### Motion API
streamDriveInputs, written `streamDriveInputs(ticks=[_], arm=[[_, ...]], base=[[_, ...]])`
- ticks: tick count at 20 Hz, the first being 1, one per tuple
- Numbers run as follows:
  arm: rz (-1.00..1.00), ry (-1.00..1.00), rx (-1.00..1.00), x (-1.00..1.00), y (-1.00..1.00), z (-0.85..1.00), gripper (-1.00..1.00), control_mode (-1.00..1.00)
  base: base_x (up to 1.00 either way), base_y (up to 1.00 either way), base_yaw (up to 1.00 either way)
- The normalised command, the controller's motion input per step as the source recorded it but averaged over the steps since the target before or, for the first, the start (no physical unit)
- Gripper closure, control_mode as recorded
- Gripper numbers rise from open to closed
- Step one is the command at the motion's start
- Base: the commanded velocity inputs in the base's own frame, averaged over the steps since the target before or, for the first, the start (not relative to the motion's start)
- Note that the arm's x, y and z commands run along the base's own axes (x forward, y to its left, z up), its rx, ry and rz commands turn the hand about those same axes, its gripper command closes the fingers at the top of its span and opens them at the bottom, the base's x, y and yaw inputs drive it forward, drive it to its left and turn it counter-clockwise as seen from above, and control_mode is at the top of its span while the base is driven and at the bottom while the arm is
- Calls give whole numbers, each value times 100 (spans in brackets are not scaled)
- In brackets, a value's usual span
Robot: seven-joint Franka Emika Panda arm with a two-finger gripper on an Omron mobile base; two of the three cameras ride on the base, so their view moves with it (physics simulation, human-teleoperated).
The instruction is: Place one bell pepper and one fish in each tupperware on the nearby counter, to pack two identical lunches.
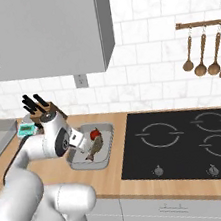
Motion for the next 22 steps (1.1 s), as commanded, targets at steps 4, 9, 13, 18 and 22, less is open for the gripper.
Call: streamDriveInputs(ticks=[4, 9, 13, 18, 22], arm=[[1, -2, -7, -81, 98, 23, -100, -100], [0, 0, -8, -52, 100, 2, -100, -100], [0, 0, -11, -42, 100, 0, -100, -100], [0, 0, -7, -21, 91, 0, -100, -100], [0, 12, -11, 0, 42, -4, -100, -100]], base=[[0, 0, 0], [0, 0, 0], [0, 0, 0], [0, 0, 0], [0, 0, 0]])
